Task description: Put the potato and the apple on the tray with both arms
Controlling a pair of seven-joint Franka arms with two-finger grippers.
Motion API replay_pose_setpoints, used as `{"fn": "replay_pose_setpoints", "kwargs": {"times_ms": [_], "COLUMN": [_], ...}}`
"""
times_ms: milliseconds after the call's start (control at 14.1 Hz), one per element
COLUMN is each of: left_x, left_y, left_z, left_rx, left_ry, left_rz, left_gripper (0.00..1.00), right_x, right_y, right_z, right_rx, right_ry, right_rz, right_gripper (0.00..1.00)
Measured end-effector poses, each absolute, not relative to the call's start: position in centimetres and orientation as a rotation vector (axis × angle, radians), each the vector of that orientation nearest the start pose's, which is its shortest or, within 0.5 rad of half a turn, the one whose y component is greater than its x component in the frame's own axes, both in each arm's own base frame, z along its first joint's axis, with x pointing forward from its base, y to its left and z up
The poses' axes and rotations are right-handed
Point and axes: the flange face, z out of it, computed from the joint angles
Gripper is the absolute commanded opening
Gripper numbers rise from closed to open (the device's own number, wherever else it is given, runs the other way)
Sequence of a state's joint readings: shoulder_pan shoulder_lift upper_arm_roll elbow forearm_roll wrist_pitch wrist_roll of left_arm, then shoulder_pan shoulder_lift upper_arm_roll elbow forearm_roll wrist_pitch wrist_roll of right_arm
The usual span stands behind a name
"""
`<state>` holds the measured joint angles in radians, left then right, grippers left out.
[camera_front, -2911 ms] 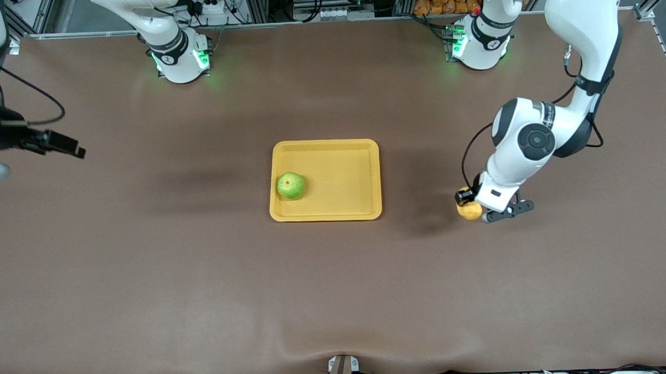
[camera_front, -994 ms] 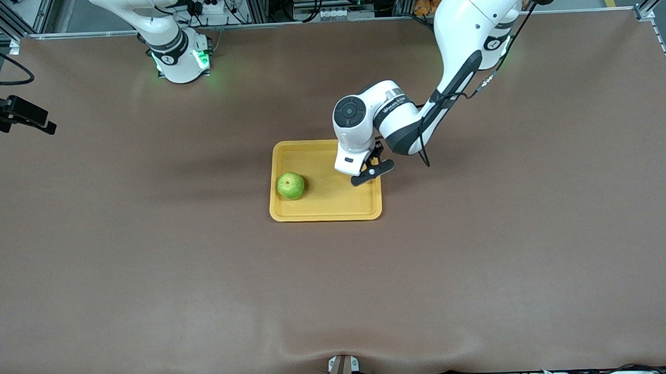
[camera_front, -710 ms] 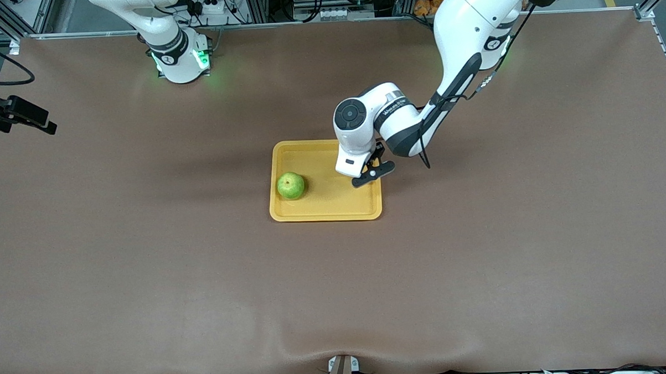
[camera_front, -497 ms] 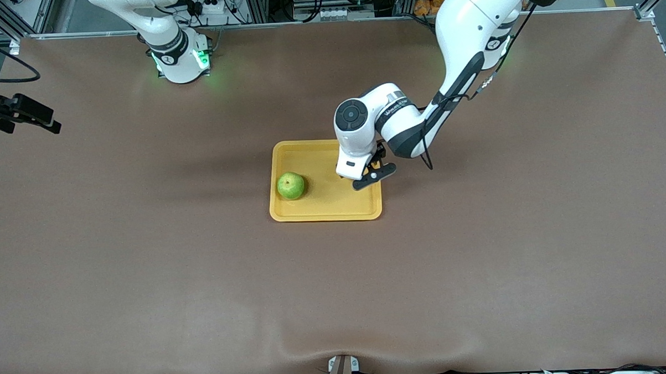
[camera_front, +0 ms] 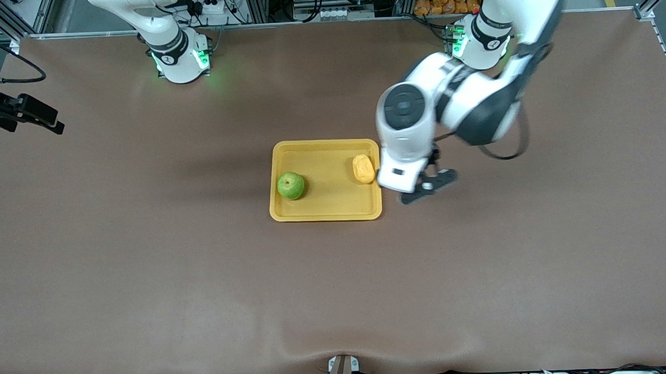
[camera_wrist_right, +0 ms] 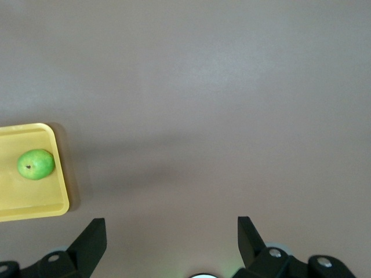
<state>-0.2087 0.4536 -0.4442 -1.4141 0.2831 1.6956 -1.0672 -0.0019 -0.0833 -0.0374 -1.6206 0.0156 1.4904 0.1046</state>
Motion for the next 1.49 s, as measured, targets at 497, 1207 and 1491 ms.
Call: {"fn": "replay_pose_setpoints", "kwargs": {"times_ms": [497,1207,1491], "left_x": [60.6,58.7,55.3], "left_y": [-20.1,-7.2,-2.9], "left_z": [55.4,63.8,65.5], "left_rx": [-2.999,-3.061,-3.093], "left_ry": [-0.417,-0.1,-0.041], "left_rz": [-0.051,-0.117,-0.053], "left_gripper": [1.0,1.0,1.0], "right_x": [52.0,52.0,52.0], "right_y": [-2.0,-1.9,-1.9], "right_z": [63.9,63.9,63.9], "right_rx": [-3.113,-3.112,-3.107], "right_ry": [0.255,0.277,0.333], "right_rz": [0.075,0.075,0.075], "right_gripper": [1.0,1.0,1.0]}}
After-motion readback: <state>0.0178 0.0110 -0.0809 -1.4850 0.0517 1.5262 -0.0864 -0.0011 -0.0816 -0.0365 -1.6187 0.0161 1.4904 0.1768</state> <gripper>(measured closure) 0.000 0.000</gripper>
